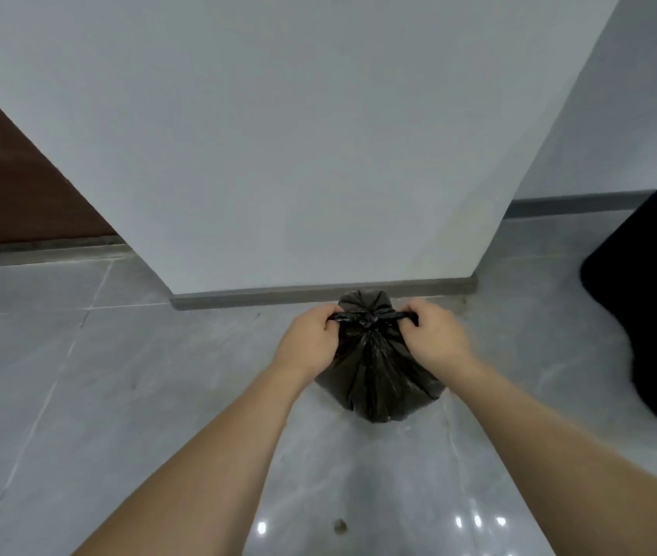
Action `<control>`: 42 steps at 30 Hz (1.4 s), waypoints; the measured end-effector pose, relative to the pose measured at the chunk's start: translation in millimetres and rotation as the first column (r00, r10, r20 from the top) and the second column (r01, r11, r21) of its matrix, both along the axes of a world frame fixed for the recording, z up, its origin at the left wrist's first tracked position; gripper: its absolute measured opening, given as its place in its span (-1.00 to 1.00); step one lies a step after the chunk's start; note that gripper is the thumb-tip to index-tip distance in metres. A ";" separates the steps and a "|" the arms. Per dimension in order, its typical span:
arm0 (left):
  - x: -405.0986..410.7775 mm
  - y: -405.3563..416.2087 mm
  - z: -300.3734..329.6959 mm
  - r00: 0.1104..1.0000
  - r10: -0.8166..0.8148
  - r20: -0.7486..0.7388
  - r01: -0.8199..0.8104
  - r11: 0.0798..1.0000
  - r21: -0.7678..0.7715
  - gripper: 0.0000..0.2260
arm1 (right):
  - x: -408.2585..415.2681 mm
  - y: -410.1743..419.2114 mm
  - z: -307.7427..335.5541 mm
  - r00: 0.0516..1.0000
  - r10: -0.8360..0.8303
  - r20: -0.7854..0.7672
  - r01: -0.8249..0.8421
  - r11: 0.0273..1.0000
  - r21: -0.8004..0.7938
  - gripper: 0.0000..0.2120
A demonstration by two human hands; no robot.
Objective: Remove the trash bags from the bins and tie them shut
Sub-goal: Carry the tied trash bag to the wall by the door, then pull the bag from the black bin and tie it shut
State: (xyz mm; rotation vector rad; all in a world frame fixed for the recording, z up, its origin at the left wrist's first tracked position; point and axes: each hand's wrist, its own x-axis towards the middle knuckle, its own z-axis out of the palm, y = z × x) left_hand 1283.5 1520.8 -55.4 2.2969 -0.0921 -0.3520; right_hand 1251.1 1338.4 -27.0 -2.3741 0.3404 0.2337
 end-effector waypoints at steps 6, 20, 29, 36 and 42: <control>32.1 -72.0 -20.7 0.995 -0.094 0.035 0.092 0.994 0.064 -0.74 | 13.5 -55.2 -31.8 0.990 -0.140 0.030 0.140 0.990 -0.018 -0.78; 50.0 -93.2 -72.4 0.961 -0.276 -0.014 0.272 0.938 0.214 -0.48 | 19.9 -88.8 -73.9 0.998 0.015 0.055 -0.002 0.972 -0.236 -0.50; 37.3 -33.0 -47.4 0.929 -0.267 0.257 0.142 0.898 0.417 -0.49 | 18.1 -39.2 -48.8 0.958 0.244 0.149 -0.179 0.918 -0.354 -0.48; 16.4 33.5 -4.5 0.934 -0.168 0.317 -0.002 0.880 0.474 -0.52 | 22.1 18.0 -13.5 0.916 0.361 0.174 -0.288 0.895 -0.339 -0.46; 0.7 92.3 86.8 0.942 -0.053 0.333 -0.117 0.875 0.469 -0.52 | 22.2 75.0 75.6 0.896 0.427 0.124 -0.366 0.866 -0.340 -0.46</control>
